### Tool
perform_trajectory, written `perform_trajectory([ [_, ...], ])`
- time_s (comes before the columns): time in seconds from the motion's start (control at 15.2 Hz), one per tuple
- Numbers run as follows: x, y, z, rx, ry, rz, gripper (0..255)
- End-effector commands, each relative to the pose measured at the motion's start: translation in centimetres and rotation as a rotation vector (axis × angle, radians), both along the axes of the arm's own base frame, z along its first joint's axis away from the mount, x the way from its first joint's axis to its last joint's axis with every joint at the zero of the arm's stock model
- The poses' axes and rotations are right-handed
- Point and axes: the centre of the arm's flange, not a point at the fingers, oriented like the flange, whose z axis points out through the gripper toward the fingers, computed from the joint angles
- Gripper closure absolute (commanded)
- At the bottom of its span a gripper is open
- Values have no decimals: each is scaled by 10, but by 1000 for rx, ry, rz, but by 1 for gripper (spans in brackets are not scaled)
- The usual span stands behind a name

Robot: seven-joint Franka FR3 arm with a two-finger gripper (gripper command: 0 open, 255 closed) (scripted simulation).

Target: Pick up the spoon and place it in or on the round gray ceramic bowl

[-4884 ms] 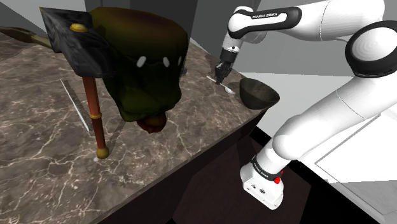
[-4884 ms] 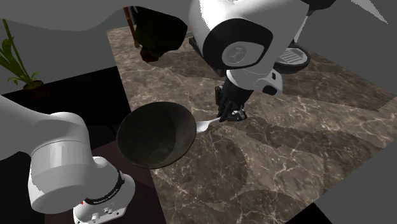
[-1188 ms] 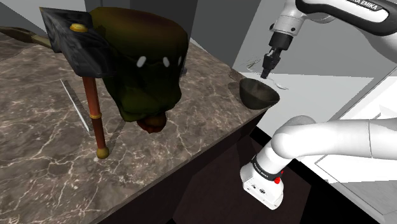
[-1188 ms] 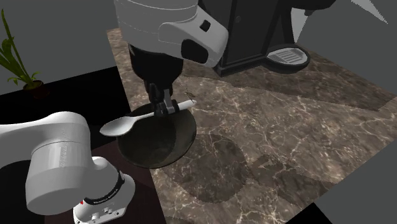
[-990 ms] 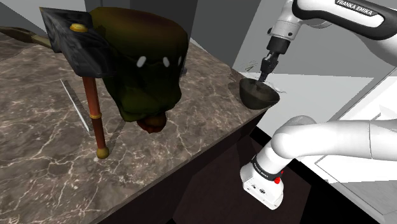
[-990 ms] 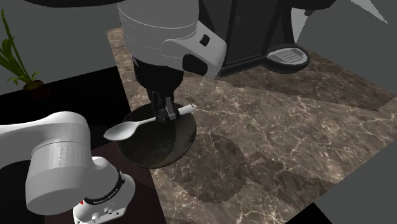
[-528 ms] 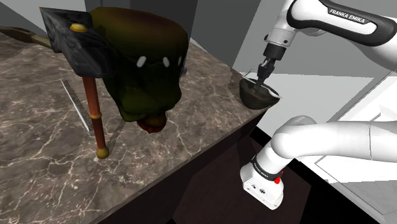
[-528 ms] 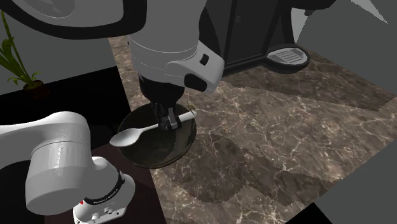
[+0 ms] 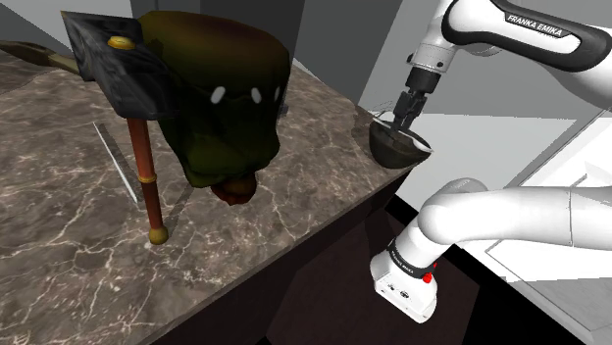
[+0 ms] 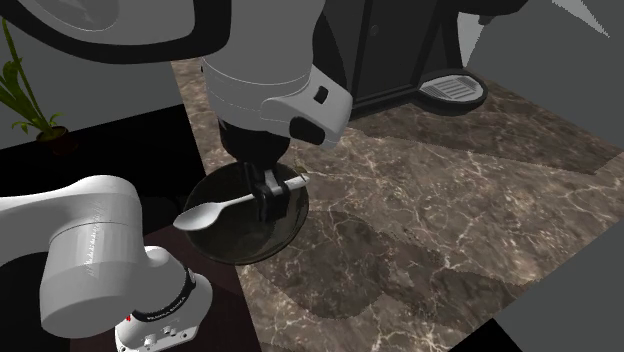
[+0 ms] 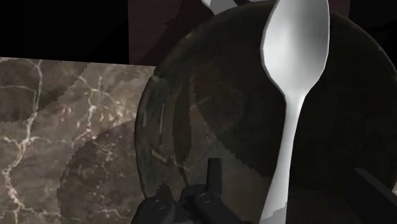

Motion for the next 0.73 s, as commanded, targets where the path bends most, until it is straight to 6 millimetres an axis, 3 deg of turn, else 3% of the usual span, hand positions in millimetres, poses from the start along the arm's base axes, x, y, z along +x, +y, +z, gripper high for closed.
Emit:
perform_trajectory([
  [0.0, 0, 0, 0, 0, 0, 0, 0],
  [0.13, 0, 0, 0, 0, 0, 0, 0],
  [0.4, 7, -8, 49, 0, 0, 0, 0],
  [0.66, 7, -8, 49, 0, 0, 0, 0],
])
